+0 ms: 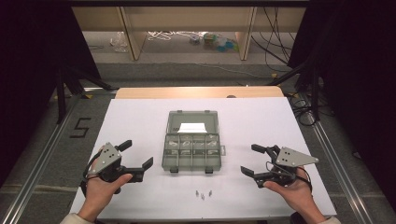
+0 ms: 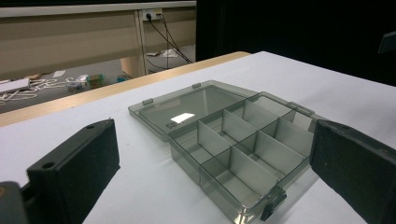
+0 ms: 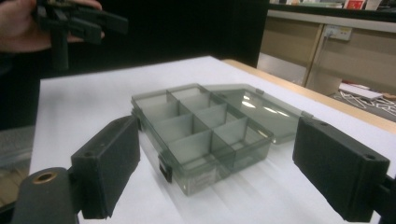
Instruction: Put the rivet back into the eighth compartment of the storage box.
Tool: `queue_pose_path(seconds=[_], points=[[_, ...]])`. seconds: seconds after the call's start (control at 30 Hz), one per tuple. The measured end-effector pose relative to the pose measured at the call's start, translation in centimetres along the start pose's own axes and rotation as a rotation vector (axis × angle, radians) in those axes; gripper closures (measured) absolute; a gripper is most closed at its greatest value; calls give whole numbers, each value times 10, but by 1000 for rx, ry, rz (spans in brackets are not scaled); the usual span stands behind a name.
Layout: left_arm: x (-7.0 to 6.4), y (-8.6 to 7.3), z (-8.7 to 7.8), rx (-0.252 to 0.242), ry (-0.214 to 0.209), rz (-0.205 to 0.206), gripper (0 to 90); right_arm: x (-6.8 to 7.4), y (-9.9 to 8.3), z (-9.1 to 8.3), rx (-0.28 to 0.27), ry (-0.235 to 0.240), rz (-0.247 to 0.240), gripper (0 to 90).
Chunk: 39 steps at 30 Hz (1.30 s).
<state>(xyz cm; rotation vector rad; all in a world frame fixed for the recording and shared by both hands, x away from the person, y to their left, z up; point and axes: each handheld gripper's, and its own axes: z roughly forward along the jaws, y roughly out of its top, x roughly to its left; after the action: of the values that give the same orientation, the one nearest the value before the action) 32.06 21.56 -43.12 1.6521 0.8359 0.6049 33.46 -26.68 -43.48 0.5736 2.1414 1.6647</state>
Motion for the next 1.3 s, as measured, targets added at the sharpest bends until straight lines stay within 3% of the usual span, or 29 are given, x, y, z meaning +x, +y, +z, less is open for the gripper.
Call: queue_pose_path(seconds=[0.07, 0.1, 0.23, 0.27, 0.4, 0.5, 0.53, 0.57, 0.6, 0.63, 0.67, 0.7, 0.73, 0.8, 0.83, 0.87, 0.97, 1.1, 1.3], points=[[0, 0, 0, 2, -3, 3, 12, 1, -1, 1, 0, -15, -4, 160], [0, 0, 0, 5, -4, 5, 12, 0, 0, 3, 56, 7, -40, 159], [0, -1, -1, 4, -4, 4, 14, 2, 3, 7, 166, 32, -127, 160], [0, -1, -2, 5, -4, 4, 14, 2, 3, 7, 166, 32, -127, 160], [0, -1, 0, 7, -11, 0, 18, 10, 9, 20, 359, 104, -275, 167], [-2, -1, 1, 13, -16, 0, 18, 16, 10, 29, 476, 178, -342, 181], [-2, -1, 2, 14, -15, 9, 18, 16, 10, 29, 476, 178, -342, 181], [-2, -1, 2, 14, -18, 12, 20, 19, 12, 36, 557, 220, -384, 191], [-2, -1, 1, 13, -14, 8, 20, 19, 12, 36, 557, 220, -384, 191], [-2, -1, 1, 12, -14, 9, 21, 23, 15, 43, 613, 230, -432, 211], [-2, -1, 1, 13, -12, 10, 21, 23, 15, 43, 613, 230, -432, 211], [-2, -1, 1, 13, -12, 1, 22, 26, 18, 50, 656, 244, -478, 212], [-2, -1, 1, 13, -12, 1, 23, 26, 18, 50, 656, 244, -478, 212], [-2, -1, 1, 13, -14, 4, 23, 32, 21, 57, 690, 244, -528, 216], [-2, -1, 1, 12, -14, 2, 24, 35, 22, 61, 707, 250, -560, 222], [-2, -1, 1, 13, -12, 2, 25, 40, 24, 68, 735, 261, -622, 228], [-2, -1, 1, 12, -13, 2, 26, 48, 25, 73, 775, 251, -636, 233], [-2, -1, 1, 8, -13, 9, 28, 61, 24, 89, 780, 312, -689, 236], [-2, -1, 2, 7, -14, 2, 30, 71, 24, 103, 807, 365, -740, 248]])
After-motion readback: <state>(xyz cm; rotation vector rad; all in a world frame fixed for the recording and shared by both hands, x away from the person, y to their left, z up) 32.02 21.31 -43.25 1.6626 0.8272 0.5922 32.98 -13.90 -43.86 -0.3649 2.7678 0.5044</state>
